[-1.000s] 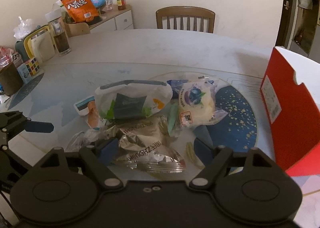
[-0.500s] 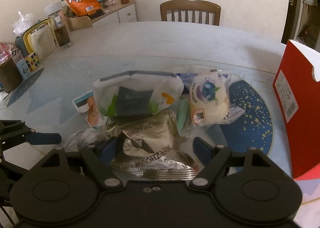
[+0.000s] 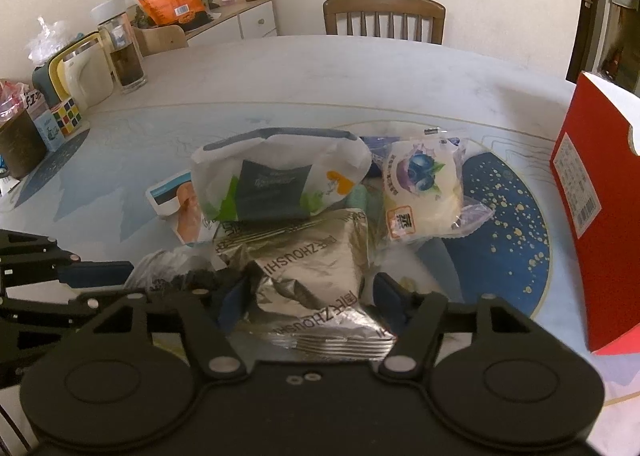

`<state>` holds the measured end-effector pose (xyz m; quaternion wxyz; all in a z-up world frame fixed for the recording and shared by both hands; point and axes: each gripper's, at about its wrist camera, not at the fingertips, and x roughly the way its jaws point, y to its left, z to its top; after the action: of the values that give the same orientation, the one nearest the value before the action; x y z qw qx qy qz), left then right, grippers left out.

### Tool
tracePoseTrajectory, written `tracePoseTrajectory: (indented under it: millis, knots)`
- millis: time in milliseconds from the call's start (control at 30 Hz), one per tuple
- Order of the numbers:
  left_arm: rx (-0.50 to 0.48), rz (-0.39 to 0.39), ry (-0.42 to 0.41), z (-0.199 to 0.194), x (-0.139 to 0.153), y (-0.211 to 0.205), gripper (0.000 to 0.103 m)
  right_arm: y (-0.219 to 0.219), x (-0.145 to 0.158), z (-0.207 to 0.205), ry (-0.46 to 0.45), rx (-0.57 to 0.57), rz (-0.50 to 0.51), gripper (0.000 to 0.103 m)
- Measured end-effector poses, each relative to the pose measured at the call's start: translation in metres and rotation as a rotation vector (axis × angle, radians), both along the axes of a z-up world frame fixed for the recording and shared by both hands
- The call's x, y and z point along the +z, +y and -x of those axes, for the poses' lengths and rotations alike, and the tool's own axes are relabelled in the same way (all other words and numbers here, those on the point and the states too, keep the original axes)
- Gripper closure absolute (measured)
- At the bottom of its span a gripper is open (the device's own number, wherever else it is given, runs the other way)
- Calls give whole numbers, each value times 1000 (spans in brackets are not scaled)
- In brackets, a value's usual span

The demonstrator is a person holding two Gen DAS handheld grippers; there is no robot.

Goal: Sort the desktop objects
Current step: 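Grasp the white USB cable with the left tool while the right tool grasps the silver chip bag, then carry the white cable and silver chip bag over the red shoebox with both tools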

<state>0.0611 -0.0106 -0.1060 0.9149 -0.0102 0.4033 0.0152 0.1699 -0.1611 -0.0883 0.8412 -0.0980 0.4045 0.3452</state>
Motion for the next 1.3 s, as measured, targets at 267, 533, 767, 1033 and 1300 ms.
tracePoseTrajectory:
  millis: [267, 533, 767, 1033, 1300]
  knots:
    - [9, 12, 10, 2, 2, 3, 93, -11, 5, 4, 4, -29, 10, 50]
    - [27, 33, -6, 10, 11, 9, 94, -23, 13, 12, 4, -59, 7, 51]
    - [15, 66, -21, 17, 20, 11, 95, -34, 21, 20, 9, -84, 0, 51]
    - [-9, 100, -52, 24, 41, 6, 95, -49, 36, 31, 7, -107, -12, 51]
    - [-56, 106, -111, 21, 70, -7, 95, -62, 55, 36, 5, -130, -38, 51]
